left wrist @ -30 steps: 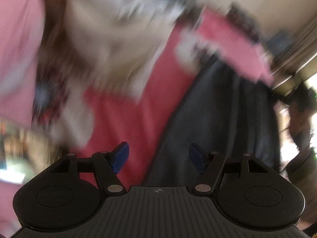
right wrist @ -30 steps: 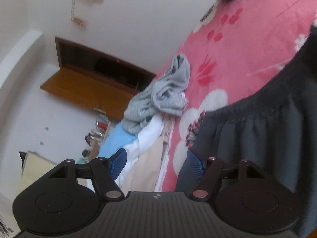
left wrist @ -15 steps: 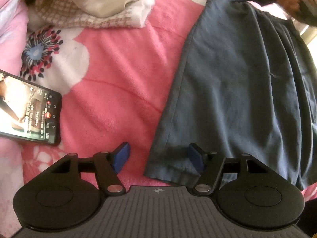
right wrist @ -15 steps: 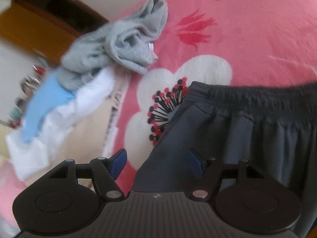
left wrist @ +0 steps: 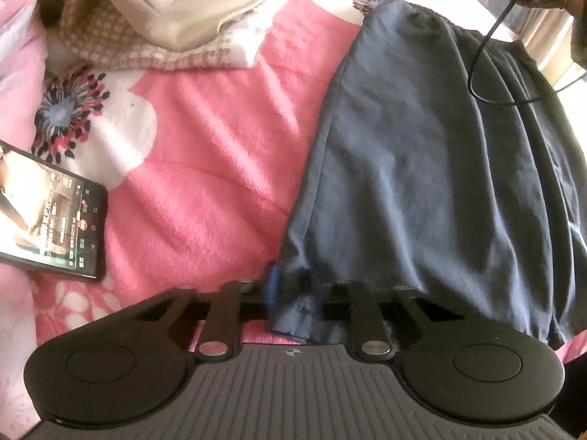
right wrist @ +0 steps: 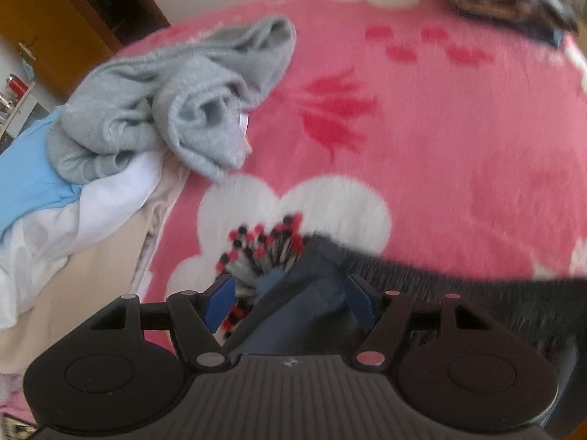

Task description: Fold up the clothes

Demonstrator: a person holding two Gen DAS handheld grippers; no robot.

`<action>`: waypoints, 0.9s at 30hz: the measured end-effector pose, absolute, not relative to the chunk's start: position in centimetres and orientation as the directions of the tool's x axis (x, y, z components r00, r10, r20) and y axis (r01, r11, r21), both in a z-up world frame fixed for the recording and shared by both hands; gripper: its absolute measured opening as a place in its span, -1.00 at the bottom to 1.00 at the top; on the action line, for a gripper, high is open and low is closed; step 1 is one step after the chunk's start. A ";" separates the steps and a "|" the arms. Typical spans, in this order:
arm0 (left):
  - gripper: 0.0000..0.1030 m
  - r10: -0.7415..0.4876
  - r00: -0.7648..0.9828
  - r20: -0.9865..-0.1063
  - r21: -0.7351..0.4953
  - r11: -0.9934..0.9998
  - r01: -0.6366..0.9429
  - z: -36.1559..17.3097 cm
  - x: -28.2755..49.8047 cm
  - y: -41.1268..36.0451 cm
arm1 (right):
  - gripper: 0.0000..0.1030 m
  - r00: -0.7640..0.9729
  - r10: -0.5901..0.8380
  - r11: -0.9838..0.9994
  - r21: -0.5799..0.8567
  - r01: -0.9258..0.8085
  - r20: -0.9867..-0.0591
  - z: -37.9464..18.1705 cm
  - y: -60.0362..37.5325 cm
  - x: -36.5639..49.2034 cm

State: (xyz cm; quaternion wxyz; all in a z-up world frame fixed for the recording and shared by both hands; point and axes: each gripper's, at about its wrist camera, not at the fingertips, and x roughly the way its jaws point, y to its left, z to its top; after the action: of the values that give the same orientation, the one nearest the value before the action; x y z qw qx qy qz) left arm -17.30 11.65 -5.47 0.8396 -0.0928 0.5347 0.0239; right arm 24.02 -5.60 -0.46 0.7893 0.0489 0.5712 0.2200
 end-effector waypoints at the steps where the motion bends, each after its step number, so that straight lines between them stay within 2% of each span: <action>1: -1.00 -0.056 0.437 -0.898 -0.129 0.982 -0.139 -5.3 -17.4 11.6 | 0.35 0.241 0.411 0.895 0.338 -0.292 -0.879 -0.5 -5.5 23.8; 6: -1.00 0.000 0.488 -0.873 -0.105 0.977 -0.188 -3.4 -17.4 12.7 | 0.35 0.233 0.421 0.893 0.357 -0.273 -0.876 -1.1 -5.1 23.3; 18: -1.00 0.076 0.375 -0.924 -0.037 0.958 -0.285 -4.1 -16.6 15.9 | 0.33 0.282 0.414 0.902 0.350 -0.251 -0.865 -1.9 -5.1 23.4; 23: -1.00 0.063 0.370 -0.927 -0.054 0.953 -0.297 -4.6 -16.3 16.3 | 0.34 0.407 0.371 0.877 0.171 -0.449 -0.835 -0.6 -4.2 23.2; 27: -1.00 0.058 0.373 -0.926 -0.060 0.953 -0.297 -4.8 -16.4 16.3 | 0.35 0.332 0.466 0.742 0.157 -0.651 -0.820 -1.9 -4.5 24.1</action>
State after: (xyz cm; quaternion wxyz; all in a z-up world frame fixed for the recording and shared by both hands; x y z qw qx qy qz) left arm -16.43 16.33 -4.79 0.8214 -0.1091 0.5493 0.1081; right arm 24.06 -4.51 -1.88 0.8100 -0.1001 0.4637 0.3448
